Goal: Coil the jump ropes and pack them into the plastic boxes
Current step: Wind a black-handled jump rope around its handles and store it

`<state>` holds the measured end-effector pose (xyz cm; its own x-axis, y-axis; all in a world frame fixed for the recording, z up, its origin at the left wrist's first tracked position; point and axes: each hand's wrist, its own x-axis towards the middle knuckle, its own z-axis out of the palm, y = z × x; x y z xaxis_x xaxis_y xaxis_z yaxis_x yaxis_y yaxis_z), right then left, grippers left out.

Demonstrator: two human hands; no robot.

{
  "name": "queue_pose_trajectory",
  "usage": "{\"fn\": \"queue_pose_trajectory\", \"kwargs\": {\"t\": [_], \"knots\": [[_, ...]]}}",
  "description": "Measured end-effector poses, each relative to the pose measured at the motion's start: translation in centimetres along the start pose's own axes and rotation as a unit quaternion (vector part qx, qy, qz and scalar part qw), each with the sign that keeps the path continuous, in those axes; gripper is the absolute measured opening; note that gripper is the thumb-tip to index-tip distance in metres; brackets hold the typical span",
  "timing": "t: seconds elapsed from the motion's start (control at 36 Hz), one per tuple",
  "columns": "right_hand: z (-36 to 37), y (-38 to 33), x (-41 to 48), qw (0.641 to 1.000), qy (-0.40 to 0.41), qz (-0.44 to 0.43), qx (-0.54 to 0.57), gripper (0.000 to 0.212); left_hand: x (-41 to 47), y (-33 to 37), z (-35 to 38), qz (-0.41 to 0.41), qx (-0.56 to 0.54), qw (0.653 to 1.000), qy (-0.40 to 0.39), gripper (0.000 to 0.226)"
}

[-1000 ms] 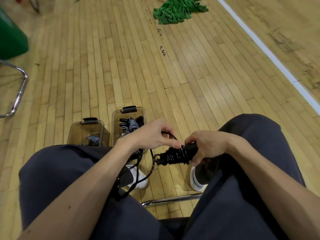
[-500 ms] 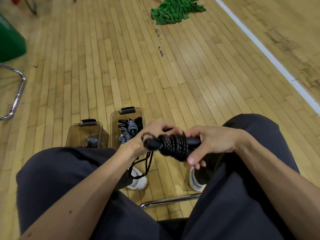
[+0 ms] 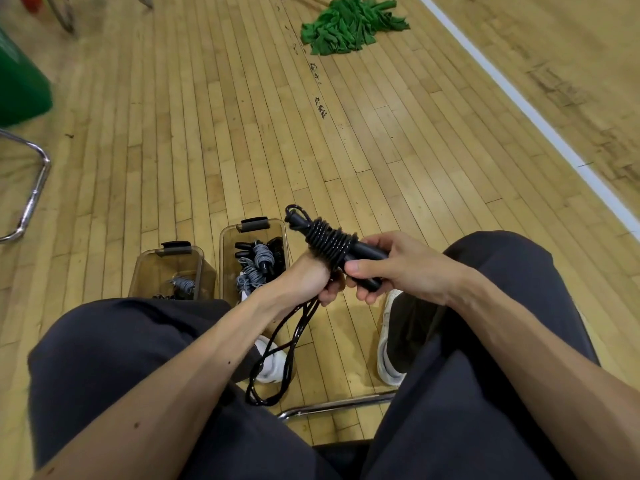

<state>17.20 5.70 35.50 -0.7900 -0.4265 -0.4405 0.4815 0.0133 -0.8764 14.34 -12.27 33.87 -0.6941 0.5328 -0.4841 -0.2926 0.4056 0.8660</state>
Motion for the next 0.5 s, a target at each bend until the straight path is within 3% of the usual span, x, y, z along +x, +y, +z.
{"fn": "queue_pose_trajectory", "kwargs": {"t": [0.11,0.22,0.39,0.5], "knots": [[-0.7,0.2,0.5,0.993,0.110,-0.025,-0.020,0.029,0.3,0.0,-0.1,-0.051,-0.032,0.998,-0.012,0.035],[-1.8,0.5,1.0,0.971,0.224,-0.030,-0.084,0.035,0.1,-0.3,0.4,-0.039,0.002,0.998,-0.051,0.034],[-1.8,1.2,1.3,0.956,0.249,-0.002,-0.156,0.028,-0.1,0.1,0.0,-0.043,0.062,0.993,-0.087,0.014],[-2.1,1.6,1.6,0.947,0.252,0.013,-0.198,0.027,-0.1,0.2,-0.8,-0.044,0.119,0.989,-0.078,0.013]]}}
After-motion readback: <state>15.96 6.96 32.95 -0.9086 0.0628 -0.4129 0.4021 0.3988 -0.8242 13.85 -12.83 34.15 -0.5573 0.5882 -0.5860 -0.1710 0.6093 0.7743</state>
